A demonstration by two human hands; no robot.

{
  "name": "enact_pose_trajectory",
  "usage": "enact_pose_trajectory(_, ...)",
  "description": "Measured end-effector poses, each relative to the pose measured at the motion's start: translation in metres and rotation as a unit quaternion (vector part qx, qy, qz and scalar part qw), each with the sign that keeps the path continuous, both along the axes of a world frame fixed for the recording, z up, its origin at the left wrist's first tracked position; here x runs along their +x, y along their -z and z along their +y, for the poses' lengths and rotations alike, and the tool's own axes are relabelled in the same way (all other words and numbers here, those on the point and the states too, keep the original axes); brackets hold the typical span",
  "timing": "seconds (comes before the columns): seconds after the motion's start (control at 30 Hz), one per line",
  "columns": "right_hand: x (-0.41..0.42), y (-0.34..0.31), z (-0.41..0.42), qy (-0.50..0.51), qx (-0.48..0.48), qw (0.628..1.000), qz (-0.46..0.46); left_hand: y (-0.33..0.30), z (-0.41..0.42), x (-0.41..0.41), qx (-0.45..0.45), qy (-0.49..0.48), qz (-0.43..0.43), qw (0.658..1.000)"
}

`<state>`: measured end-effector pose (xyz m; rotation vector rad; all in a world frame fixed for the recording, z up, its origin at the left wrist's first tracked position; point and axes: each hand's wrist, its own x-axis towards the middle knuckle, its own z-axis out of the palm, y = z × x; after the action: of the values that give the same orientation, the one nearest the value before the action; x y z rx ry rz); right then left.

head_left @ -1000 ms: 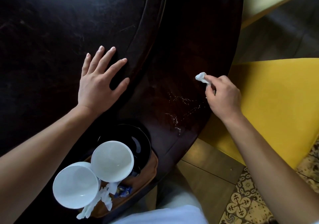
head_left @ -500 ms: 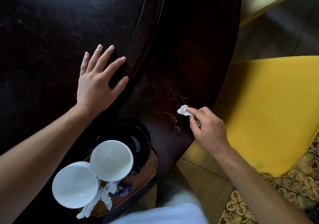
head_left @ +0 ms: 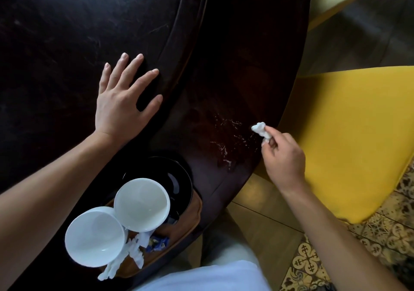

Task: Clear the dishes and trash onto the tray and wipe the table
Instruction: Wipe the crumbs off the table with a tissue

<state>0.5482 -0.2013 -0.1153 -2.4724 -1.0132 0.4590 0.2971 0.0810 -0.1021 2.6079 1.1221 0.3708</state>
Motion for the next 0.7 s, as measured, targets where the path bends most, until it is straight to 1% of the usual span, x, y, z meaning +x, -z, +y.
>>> enact_pose_trajectory(0.27,-0.067,-0.005,0.012,-0.025,0.02,0.998,0.057,-0.001,0.0,0.001,-0.005,-0.003,0.003,1.0)
enact_pose_trajectory(0.43,-0.08,-0.012,0.025,-0.031,0.054,0.994,0.093,-0.001,-0.001,0.001,-0.004,-0.001,0.001,1.0)
enact_pose_trajectory(0.53,-0.06,-0.018,0.032,0.017,0.086,0.993,0.079,-0.001,0.0,0.0,-0.005,-0.001,-0.001,1.0)
enact_pose_trajectory(0.63,-0.022,-0.019,0.032,0.114,0.094,0.987,0.061,0.0,0.0,0.0,-0.004,-0.003,-0.001,1.0)
enact_pose_trajectory(0.7,-0.003,-0.021,0.023,0.177,0.082,0.977,0.085,0.0,0.0,0.0,-0.003,-0.002,0.0,1.0)
